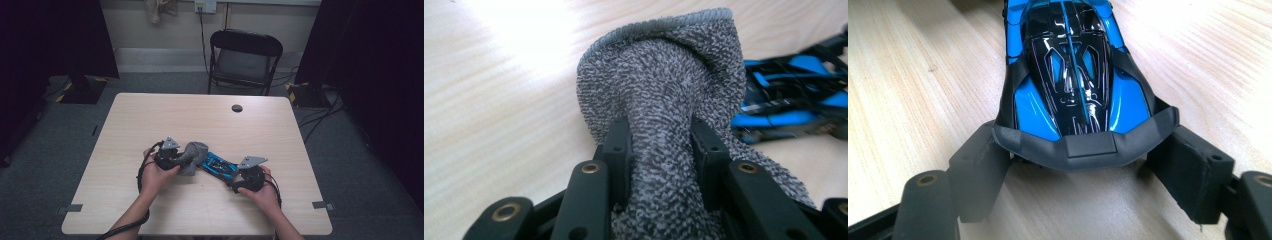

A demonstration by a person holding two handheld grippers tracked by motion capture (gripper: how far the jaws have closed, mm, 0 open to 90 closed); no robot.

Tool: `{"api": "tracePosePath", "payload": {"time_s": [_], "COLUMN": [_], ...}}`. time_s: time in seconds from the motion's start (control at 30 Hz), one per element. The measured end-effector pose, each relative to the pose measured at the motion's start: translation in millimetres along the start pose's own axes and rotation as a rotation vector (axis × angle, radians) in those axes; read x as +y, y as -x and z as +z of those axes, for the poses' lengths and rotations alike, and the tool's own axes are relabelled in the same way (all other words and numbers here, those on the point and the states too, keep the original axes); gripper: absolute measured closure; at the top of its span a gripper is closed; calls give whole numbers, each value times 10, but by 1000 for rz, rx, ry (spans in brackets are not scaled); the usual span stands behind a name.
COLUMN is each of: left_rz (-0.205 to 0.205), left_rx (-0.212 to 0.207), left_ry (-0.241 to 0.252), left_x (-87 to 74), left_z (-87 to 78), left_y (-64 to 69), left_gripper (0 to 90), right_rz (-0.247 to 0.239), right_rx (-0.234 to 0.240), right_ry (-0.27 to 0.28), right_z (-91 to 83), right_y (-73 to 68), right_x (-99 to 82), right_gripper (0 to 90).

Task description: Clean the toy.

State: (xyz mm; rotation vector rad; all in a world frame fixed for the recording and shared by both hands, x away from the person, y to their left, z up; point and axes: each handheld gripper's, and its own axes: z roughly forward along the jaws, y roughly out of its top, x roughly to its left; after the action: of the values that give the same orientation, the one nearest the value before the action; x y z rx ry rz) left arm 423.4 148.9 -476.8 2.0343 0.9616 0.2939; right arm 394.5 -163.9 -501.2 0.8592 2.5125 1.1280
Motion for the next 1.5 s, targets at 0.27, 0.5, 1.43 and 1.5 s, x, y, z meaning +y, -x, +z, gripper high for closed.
{"api": "tracePosePath", "payload": {"time_s": [0.27, 0.5, 1.43, 1.5], "left_rz": [3, 15, 67, 78], "left_rx": [-1, -3, -35, -57], "left_ry": [-14, -13, -4, 1], "left_x": [-208, -267, -292, -270], "left_z": [-76, -107, -161, -186], "left_y": [7, 19, 137, 202], "left_gripper": [666, 665, 666, 666], "right_rz": [-4, 8, 57, 67], "right_rx": [4, 24, 118, 122], "right_ry": [-13, -15, -23, -21], "right_z": [-8, -102, 52, 50], "right_y": [-8, 23, 215, 219], "right_x": [-12, 31, 369, 359], "right_gripper": [167, 164, 387, 388]}}
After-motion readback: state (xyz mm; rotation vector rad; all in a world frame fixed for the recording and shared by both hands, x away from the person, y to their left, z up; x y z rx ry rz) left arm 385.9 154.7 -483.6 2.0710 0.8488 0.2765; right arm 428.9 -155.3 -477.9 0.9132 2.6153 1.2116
